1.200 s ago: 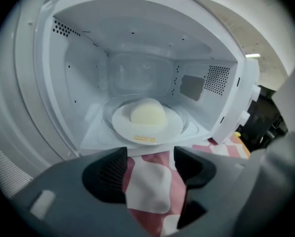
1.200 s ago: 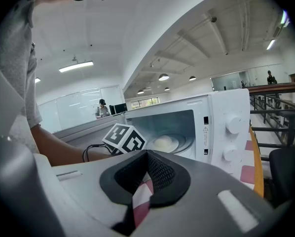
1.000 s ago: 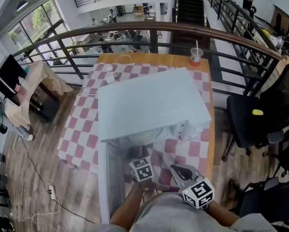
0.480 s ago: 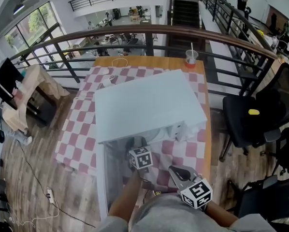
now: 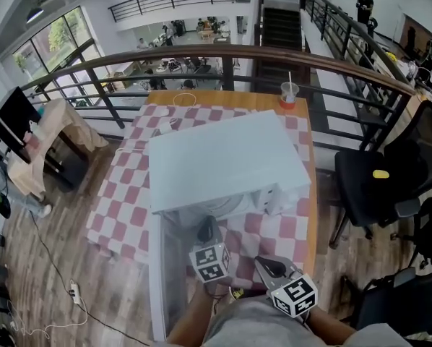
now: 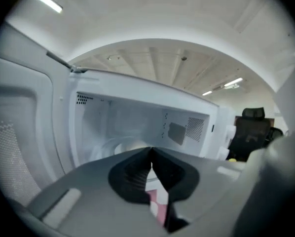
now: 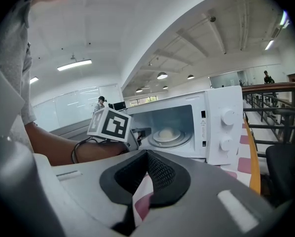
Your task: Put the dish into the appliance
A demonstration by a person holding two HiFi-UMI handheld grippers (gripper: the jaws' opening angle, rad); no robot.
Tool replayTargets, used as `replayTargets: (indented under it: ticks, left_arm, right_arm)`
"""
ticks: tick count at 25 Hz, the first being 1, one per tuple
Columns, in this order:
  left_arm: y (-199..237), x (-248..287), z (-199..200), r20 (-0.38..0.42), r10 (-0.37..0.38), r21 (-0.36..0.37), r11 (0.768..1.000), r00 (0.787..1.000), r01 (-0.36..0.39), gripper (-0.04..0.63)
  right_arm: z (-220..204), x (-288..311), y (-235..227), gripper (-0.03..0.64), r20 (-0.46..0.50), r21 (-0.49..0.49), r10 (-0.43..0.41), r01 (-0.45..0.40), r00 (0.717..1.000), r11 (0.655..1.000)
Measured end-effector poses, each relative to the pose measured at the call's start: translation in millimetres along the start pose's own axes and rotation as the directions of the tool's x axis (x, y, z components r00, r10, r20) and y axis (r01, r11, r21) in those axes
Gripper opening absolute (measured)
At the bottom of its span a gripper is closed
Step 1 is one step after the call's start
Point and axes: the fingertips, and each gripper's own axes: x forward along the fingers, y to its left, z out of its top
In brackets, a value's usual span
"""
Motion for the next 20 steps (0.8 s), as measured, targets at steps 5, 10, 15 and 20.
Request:
replayTargets:
  ticks: [5,10,15,20]
  left_arm:
    - [-19,-47,13,0.064,-0.074,-0.017,0.997,0.995,0.075,0.009]
    - [-48,-84,25,0.099,-0.188,0.047,0.982,0.977,0.184,0.009]
    - [-62,-116,27,0.11,-0.213,0.037,0.977,0.971,0.21,0.009]
    - [-83,-149,30,0.139,-0.232,0.042,0.973,0.963,0.229,0.01]
  right_arm:
    - [2,-3,13,0.0,0.011,-0.014,0.03,-0.03,0.999,0.999]
    - [5,-3,16,-0.001,0.015,-0.04,0.058,-0.057,0.998,0.998]
    - [12,-11,20,0.0,0.031,-0.057,0.077,-0.075,0.997,0.996]
    - [12,-35,22,0.0,0.053,-0.065,0.084,-0.08,0.995,0.995]
